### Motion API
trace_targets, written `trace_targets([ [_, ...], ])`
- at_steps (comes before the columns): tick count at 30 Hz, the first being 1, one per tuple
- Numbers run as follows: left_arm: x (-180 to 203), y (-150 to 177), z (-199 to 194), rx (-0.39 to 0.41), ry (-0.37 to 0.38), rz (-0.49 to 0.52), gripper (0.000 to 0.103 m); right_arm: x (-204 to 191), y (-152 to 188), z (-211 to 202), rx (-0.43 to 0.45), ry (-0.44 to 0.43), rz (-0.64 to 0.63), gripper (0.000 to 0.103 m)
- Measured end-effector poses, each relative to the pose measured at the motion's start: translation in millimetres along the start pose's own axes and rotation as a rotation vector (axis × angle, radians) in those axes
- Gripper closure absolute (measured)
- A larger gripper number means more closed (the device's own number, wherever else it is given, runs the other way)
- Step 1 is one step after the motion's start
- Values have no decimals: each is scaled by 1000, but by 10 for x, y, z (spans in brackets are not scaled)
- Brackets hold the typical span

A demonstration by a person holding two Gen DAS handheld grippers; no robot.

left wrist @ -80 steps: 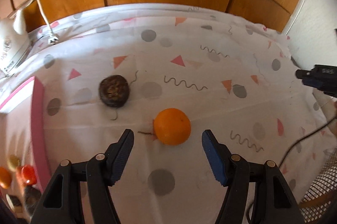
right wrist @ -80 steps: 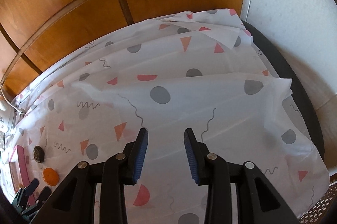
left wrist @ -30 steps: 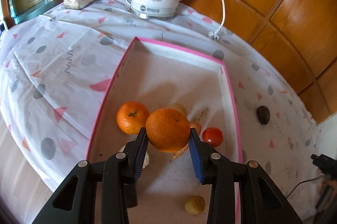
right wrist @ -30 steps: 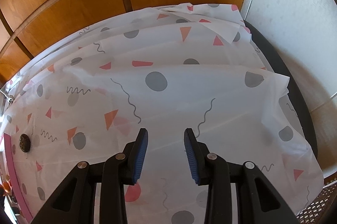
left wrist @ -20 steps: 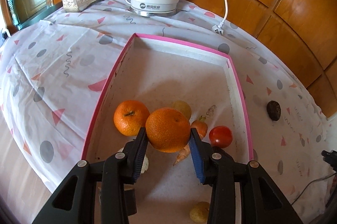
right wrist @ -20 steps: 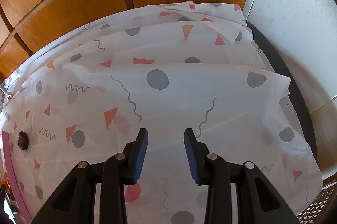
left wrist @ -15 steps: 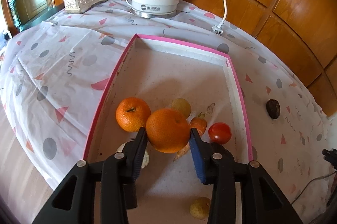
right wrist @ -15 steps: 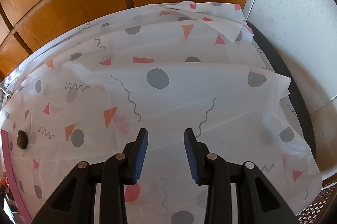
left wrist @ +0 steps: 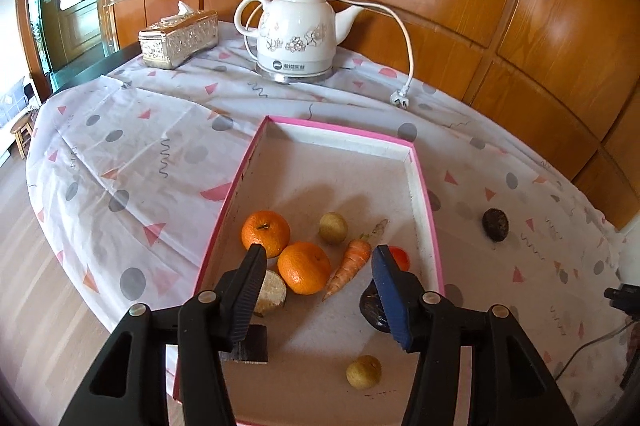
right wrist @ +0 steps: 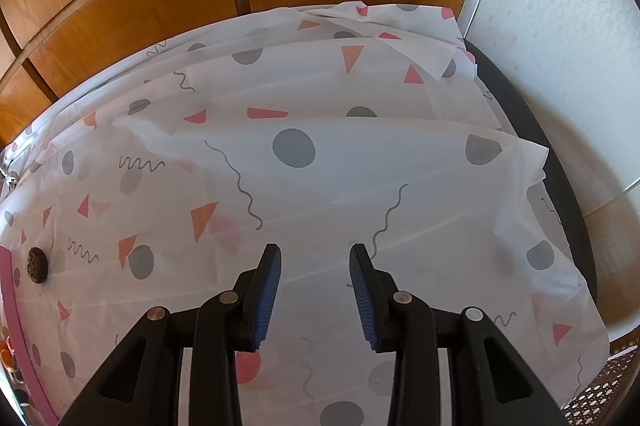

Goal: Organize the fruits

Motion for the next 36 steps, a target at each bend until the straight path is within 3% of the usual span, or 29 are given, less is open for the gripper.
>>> trace_targets([
  [11,-17,78,-92,-4,15,-6,47,-12,2,12,1,15,-15,67],
  [22,-193,109,-108,-7,3,-45,47,-222,4,-51,37,-33,-95,67],
  [36,-928,245,-66,-28,-90,-211,42,-317,57,56,6,-26,-140,67],
])
Point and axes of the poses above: each gripper's, at about its wrist camera, not at the fingertips, and z roughly the way its jaws point, x to its right, y to its underside, the point moved 4 cm from there along z, roughly the way its jaws point, and after that the axes turned 2 degrees about z, right-handed, at the moved point
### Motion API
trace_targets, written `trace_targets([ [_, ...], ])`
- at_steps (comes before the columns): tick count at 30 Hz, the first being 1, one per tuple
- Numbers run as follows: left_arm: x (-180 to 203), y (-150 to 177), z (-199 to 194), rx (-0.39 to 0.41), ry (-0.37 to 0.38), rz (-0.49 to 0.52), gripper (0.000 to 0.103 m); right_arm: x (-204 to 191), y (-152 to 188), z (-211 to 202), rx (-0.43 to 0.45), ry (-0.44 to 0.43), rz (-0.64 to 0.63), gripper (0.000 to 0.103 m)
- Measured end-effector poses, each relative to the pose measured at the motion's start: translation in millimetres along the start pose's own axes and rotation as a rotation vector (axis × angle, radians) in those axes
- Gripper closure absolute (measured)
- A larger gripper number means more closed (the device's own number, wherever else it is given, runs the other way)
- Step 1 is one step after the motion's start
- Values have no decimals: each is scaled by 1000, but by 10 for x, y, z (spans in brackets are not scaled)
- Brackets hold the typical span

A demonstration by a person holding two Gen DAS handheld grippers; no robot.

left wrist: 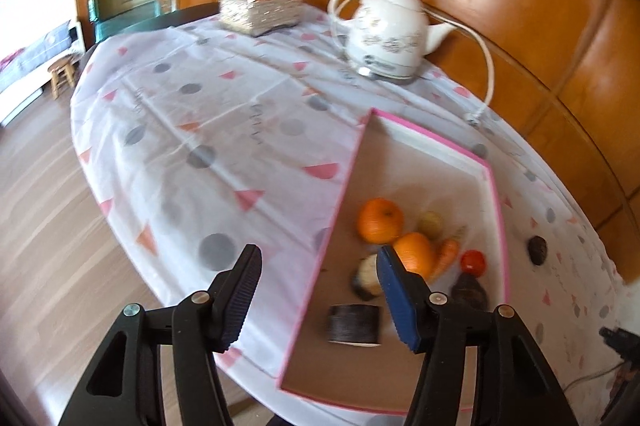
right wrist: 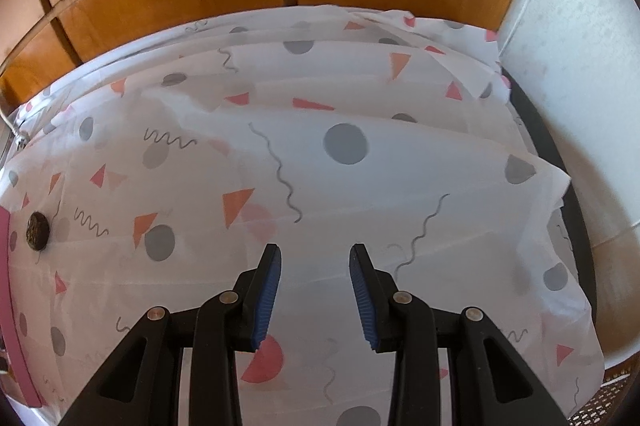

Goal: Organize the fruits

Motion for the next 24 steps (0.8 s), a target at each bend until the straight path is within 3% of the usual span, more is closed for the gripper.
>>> trace_targets([
  [12,-201,30,93,-24,-12,-45,42,-916,284,88,-95,-147,-275,67],
  [24,-313,69,124,-37,-16,-72,42,-2332,314,-93,-39,-346,-437,63],
])
Point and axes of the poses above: each gripper's, at about its wrist camera, not at the fingertips, and z roughly the way its jaws point, x to its right, y to its underside, the point moved 4 cm from there along z, roughly the way its jaws point, and after that the axes turned 2 degrees about z, right-handed, at the moved point
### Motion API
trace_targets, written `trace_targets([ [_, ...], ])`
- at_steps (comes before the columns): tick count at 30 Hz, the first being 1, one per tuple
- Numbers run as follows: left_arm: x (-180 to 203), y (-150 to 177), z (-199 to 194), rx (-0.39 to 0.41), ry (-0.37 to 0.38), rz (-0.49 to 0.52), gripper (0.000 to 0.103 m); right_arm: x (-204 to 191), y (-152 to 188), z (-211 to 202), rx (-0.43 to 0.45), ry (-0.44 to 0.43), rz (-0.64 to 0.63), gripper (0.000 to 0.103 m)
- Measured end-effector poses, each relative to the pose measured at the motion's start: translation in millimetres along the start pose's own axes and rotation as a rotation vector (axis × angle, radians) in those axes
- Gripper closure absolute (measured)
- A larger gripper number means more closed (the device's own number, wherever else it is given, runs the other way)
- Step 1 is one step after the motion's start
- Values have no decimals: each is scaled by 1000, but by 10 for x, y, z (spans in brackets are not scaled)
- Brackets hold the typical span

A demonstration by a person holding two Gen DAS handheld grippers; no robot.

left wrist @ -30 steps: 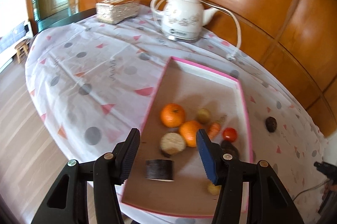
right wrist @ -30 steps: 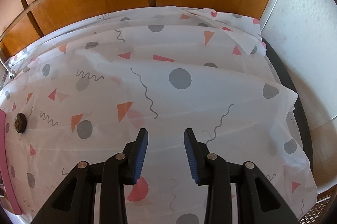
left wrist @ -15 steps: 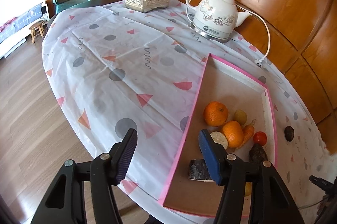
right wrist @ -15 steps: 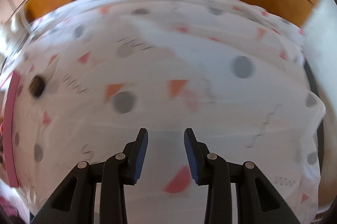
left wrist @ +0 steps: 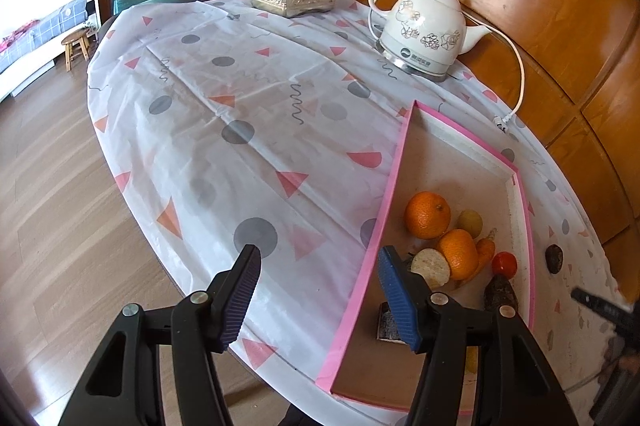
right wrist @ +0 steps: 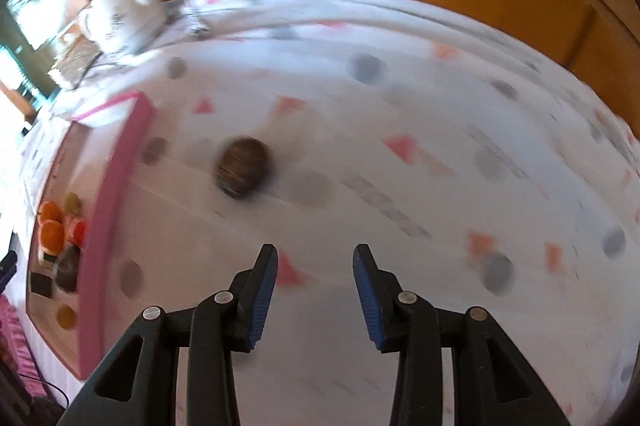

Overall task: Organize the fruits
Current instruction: 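Reach the right gripper to the dark round root and grasp it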

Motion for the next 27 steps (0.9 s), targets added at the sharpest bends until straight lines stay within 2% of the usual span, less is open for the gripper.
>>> trace_targets([
  [5,-53,-2,17,-6,-7,-9,42,-398,-250,194,8,-4,-63,62],
  [6,-64,-5,19,-6,-9,-10,42,-431,-277,238,7,0,-63,59],
  [7,-75,-7,20,-6,-13,-12,42,-461,-320,288,4,2,-62,49],
  [8,-92,-10,24,-7,-16,-17,42,-475,-344,320,0,-1,-60,45],
  [13,-139,-1,64,-19,-25,-28,42,-546,-404,499,-25,26,-83,46],
  [14,-139,3,76,-22,-25,-29,42,-561,-396,532,-30,36,-90,54],
  [16,-128,11,94,-27,-23,-28,42,-576,-382,536,-17,48,-101,60],
  [22,-36,24,85,-26,-8,-4,42,-579,-267,477,-16,54,-123,61],
  [27,42,27,35,-16,6,21,41,-550,-119,398,-24,3,-97,60],
])
Point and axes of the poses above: each gripper's, at about its wrist camera, not at the fingertips, and z roughly the way its jaws point, x to its right, y to its underside, the point moved 4 cm from there along z, roughly the way its jaws point, and after that the axes turned 2 degrees about z, right-handed, at the moved point
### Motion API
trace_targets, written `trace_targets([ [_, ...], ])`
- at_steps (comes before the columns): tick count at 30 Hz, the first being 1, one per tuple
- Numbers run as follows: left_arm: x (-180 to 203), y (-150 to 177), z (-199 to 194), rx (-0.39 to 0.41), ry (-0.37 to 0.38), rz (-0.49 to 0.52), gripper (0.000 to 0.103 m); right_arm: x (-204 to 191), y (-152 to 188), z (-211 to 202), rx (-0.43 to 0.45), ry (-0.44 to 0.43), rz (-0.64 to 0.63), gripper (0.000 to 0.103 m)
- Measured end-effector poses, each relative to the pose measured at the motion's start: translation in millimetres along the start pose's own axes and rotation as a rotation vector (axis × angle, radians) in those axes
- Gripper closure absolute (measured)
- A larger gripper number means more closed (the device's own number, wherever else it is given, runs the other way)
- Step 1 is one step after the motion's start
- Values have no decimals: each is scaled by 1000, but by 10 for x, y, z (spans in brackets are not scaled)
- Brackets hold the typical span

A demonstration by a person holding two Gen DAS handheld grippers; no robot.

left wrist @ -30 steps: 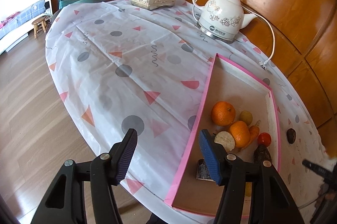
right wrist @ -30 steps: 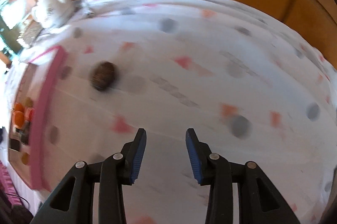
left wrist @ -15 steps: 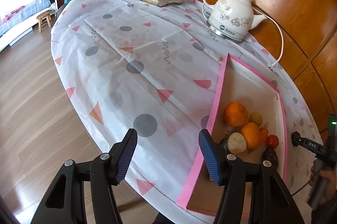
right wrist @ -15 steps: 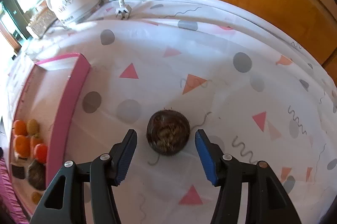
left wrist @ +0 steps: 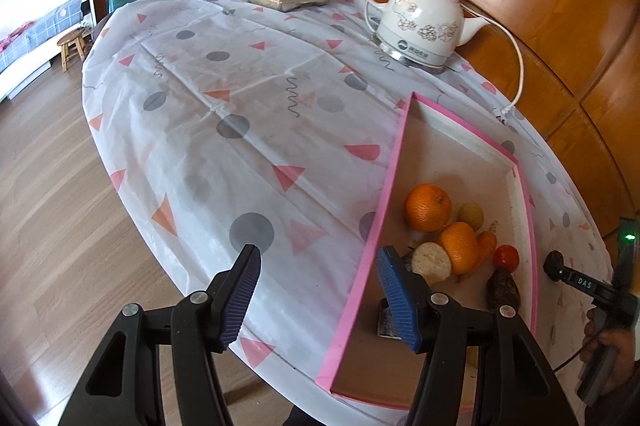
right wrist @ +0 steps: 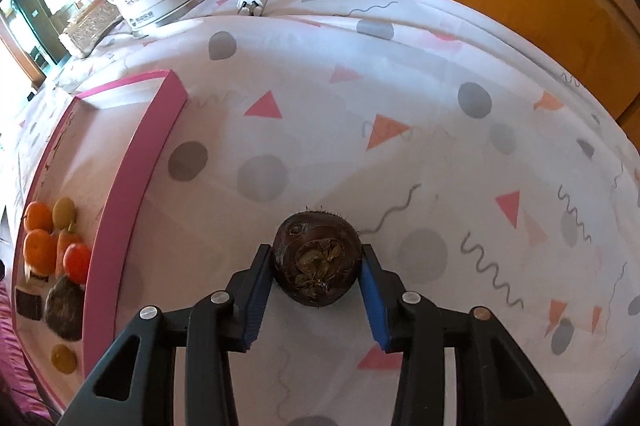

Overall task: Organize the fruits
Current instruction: 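Reach the right gripper to the dark round root and grasp it, then carry the dark root into the pink tray and open the right gripper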

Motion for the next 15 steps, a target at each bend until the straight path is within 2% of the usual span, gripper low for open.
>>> trace_targets([
  [15,232,43,-180,38,59,85,41,-108,621,-270,17,-21,-28,60],
])
Point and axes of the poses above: each gripper's, at about its wrist camera, not at the fingertips, and z roughly the way its jaws point, x to its right, y to its underside, the point moved 4 cm from there along z, roughly the way its jaws point, and after that the axes turned 2 degrees about z, right-handed, at the moved point
